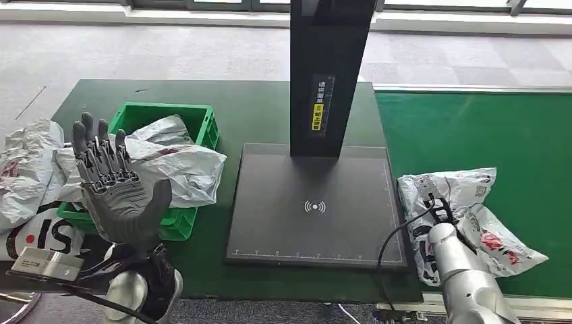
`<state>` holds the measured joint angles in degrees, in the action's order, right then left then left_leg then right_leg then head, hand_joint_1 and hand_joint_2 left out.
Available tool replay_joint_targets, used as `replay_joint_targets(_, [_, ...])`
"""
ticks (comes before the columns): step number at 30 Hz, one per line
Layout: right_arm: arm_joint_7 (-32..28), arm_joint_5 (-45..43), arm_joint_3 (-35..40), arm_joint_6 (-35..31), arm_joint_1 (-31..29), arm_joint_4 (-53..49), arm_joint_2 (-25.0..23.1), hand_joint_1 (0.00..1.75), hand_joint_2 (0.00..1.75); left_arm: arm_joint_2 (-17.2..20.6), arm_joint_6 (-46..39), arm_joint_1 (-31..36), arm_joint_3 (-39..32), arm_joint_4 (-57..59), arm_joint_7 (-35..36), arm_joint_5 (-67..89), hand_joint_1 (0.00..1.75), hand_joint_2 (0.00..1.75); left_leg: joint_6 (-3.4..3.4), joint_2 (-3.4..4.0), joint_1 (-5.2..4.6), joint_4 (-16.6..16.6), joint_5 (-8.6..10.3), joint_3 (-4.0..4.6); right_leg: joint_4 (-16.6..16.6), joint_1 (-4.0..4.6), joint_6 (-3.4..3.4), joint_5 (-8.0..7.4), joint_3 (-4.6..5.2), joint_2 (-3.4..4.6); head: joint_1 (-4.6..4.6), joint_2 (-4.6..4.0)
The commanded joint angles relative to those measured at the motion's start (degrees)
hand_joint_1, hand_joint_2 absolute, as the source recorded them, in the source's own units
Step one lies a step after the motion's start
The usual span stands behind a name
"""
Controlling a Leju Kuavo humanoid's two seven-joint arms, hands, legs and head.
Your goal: Moved the parcel from conveyor to table for the left to box.
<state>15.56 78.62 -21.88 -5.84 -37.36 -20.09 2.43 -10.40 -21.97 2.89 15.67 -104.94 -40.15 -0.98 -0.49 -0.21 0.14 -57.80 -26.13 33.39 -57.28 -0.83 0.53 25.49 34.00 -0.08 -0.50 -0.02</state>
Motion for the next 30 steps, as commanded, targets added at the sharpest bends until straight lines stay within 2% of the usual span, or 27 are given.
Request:
replay_joint_targets(1, [0.1,-0.1,1.2,0.4,-2.6,3.8,0.1,1.75,1.75,1.1,-0.1,0.5,-1.2,1.3,0.2,-0.1,0.00,1.75,-0.02,0.12,-0.01,0.1,0.00,-0.09,0.1,0.00,-0.04,-0.03,-0.04,0.11,0.00,0.00])
replay_joint_targets(6, [0.1,-0.1,1.2,0.4,-2.6,3.8,0.1,1.75,1.75,1.1,-0.1,0.5,-1.2,1.3,0.2,-0.1,0.00,1.75,-0.01,0.14,0.00,0.1,0.00,-0.11,0.1,0.01,-0.05,-0.04,-0.07,0.12,0.00,0.00])
replay_joint_targets(7, [-7.1,-7.3,-6.0,-6.8,4.6,-3.4,-7.1,1.75,1.75,0.0,-3.7,-0.6,-2.6,0.8,0.2,2.6,0.00,1.75,-0.01,0.13,-0.01,0.1,-0.01,-0.10,0.1,0.00,-0.04,-0.03,-0.05,0.12,0.00,0.00])
replay_joint_targets(8, [-28.7,-6.2,-9.2,-28.4,13.7,-25.0,-17.3,1.75,1.75,0.2,-4.2,-2.2,-2.7,-0.8,0.2,3.0,0.00,1.75,-0.02,0.16,0.02,0.1,0.01,-0.15,0.1,0.03,-0.05,-0.06,-0.11,0.14,0.00,0.00])
replay_joint_targets(9, [-23.4,-2.8,-0.2,-22.7,23.1,-46.6,-20.0,1.75,1.75,0.5,-3.9,-3.2,-2.9,-1.7,0.2,3.0,0.00,1.75,-0.06,0.22,0.10,0.2,-0.03,-0.30,0.2,0.11,-0.09,-0.04,-0.24,0.20,0.00,0.00])
replay_joint_targets(10, [-14.1,-1.8,7.9,-14.9,29.4,-75.4,-18.1,1.75,1.75,0.6,-3.5,-3.9,-3.2,-2.2,0.2,2.9,0.00,1.75,-0.11,0.37,0.17,0.3,-0.08,-0.36,0.3,0.18,-0.14,-0.05,-0.26,0.36,0.00,0.00])
replay_joint_targets(11, [-10.8,-2.2,10.7,-14.0,30.5,-84.2,-16.0,1.75,1.75,0.5,-3.3,-4.0,-3.3,-2.2,0.2,2.9,0.00,1.75,-0.08,0.03,0.10,0.2,-0.02,-0.12,0.1,0.10,-0.10,0.01,-0.15,0.04,0.00,0.00])
replay_joint_targets(12, [-10.0,-2.6,11.1,-15.0,29.9,-82.1,-15.0,1.75,1.75,0.4,-3.3,-3.8,-3.3,-2.1,0.2,3.0,0.00,1.75,-0.07,-0.14,0.01,0.1,-0.04,0.04,-0.1,0.02,-0.11,0.15,0.03,-0.14,-0.02,0.00])
replay_joint_targets(14, [-10.2,-4.0,11.1,-19.2,28.1,-75.9,-13.3,1.75,1.75,0.3,-3.4,-3.4,-3.3,-1.8,0.2,3.1,0.00,1.75,-0.13,0.05,0.05,0.0,-0.19,0.03,-0.2,0.06,-0.14,0.25,0.16,0.06,0.00,0.00])
replay_joint_targets(15, [-10.6,-4.5,11.0,-20.5,27.5,-73.9,-12.9,1.75,1.75,0.3,-3.4,-3.3,-3.2,-1.7,0.2,3.1,0.00,1.75,-0.11,-0.33,-0.03,0.0,-0.15,0.15,-0.3,-0.02,-0.16,0.32,0.14,-0.36,0.04,0.00])
replay_joint_targets(17, [-11.1,-4.9,10.6,-21.9,27.2,-71.9,-12.7,1.75,1.75,0.3,-3.4,-3.5,-3.0,-1.6,0.2,3.2,0.00,1.75,-0.09,-0.49,0.07,0.0,-0.10,0.12,-0.1,0.10,-0.16,0.39,0.06,-0.57,0.02,0.00])
replay_joint_targets(19, [-11.5,-4.9,10.1,-22.4,27.3,-72.0,-13.0,1.75,1.75,0.5,-3.6,-3.3,-2.8,-1.5,0.2,3.3,0.00,1.75,-0.11,-0.26,0.07,0.1,-0.12,-0.01,-0.1,0.10,-0.17,0.38,-0.01,-0.34,0.00,0.00])
replay_joint_targets(27, [-12.7,-5.6,10.6,-21.3,27.2,-72.9,-12.8,1.75,1.75,0.9,-4.3,-2.9,-2.3,-2.0,0.2,3.2,0.00,1.75,-0.13,-0.06,0.07,0.1,-0.15,-0.05,0.0,0.08,-0.17,0.30,-0.02,-0.19,0.00,0.00])
replay_joint_targets(30, [-16.3,-9.5,14.2,-17.6,26.8,-72.2,-11.9,1.75,1.75,1.4,-4.6,-3.0,-2.1,-2.3,0.2,3.0,0.00,1.75,-0.14,-0.03,0.06,0.1,-0.16,-0.14,0.0,0.07,-0.18,0.27,-0.08,-0.14,0.00,0.00])
